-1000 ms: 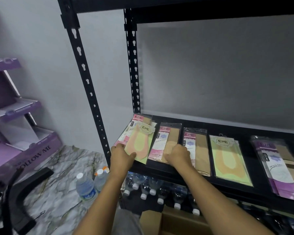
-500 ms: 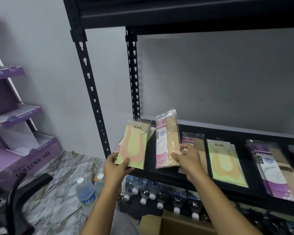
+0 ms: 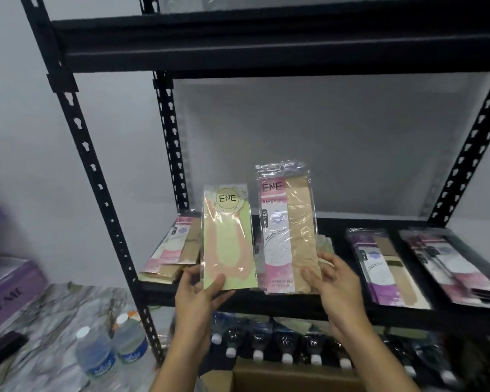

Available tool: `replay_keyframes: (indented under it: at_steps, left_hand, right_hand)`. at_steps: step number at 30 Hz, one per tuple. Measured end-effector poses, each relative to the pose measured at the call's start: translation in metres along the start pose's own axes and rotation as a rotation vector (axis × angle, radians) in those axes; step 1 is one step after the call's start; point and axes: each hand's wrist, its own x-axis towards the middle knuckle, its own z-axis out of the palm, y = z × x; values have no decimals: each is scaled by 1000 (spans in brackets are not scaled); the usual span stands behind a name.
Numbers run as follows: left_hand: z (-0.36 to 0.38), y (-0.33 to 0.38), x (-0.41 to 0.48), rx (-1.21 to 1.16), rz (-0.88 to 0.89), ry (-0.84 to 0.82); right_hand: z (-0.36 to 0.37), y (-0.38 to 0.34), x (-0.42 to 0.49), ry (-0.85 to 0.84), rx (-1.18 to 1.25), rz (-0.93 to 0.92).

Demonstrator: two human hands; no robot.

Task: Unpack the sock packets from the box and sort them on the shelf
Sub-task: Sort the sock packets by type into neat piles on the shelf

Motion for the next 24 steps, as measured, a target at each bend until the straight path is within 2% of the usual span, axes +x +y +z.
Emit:
replay_keyframes:
  at_steps: [8,24]
  left_hand:
    - [43,-21,-17,56,-4,-121]
    - [47,-26,-16,62,18,-112]
  right_hand:
    - [-51,-8,-7,107,-8,-12]
    - [-77,-3,-6,152,-17,12]
